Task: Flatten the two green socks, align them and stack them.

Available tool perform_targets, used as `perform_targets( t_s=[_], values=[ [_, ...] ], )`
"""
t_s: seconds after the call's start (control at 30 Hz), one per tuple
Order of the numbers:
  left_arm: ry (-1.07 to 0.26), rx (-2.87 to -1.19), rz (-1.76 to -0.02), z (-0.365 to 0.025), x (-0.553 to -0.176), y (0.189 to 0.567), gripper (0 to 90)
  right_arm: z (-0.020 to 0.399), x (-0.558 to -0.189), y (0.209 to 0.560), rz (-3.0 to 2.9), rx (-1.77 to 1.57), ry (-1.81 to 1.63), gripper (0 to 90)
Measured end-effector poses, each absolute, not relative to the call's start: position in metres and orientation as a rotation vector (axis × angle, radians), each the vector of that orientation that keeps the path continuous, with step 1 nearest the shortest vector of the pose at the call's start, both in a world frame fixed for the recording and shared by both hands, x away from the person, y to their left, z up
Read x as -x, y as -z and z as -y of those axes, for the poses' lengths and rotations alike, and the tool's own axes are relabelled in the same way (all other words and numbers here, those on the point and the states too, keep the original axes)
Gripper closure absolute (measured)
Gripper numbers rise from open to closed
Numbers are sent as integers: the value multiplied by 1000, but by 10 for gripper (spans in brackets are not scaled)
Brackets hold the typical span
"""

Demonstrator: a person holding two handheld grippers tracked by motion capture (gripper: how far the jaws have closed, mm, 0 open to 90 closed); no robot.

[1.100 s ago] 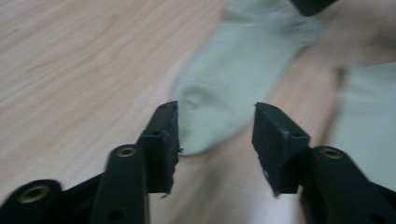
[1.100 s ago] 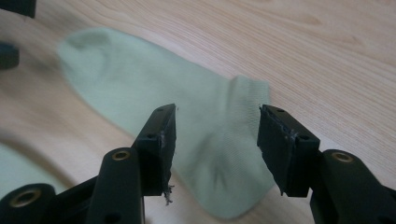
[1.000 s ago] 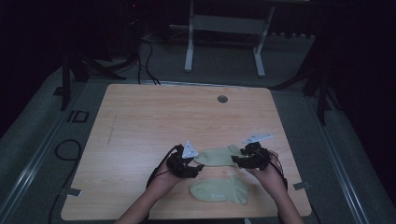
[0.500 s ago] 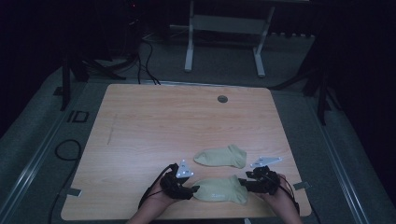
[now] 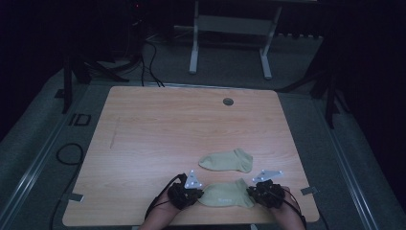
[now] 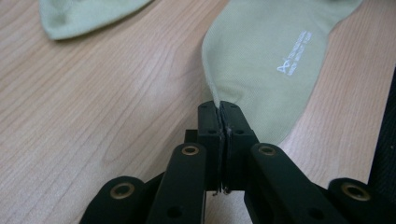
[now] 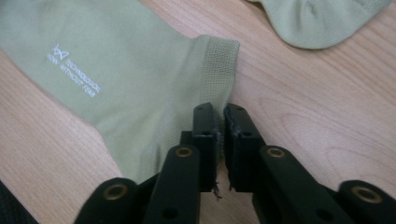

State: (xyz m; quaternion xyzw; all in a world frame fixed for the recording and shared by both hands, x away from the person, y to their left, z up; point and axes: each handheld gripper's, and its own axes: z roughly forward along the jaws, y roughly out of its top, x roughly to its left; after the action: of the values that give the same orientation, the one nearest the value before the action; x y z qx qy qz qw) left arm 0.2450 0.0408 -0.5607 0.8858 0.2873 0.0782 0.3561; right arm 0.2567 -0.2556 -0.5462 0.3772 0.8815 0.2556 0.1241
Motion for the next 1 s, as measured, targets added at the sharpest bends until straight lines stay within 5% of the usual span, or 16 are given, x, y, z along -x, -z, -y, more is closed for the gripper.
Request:
perform_targets(
  t_s=[0.53,1.0],
  values=[
    [-265,-2215,-796,-42,-290,515,883,267,-297,495,-2444,-1167,-917,848],
    [-283,-2302,-873,-32,-345,530,882,260,-364,509,-2461,-1279,-806,845]
  ],
)
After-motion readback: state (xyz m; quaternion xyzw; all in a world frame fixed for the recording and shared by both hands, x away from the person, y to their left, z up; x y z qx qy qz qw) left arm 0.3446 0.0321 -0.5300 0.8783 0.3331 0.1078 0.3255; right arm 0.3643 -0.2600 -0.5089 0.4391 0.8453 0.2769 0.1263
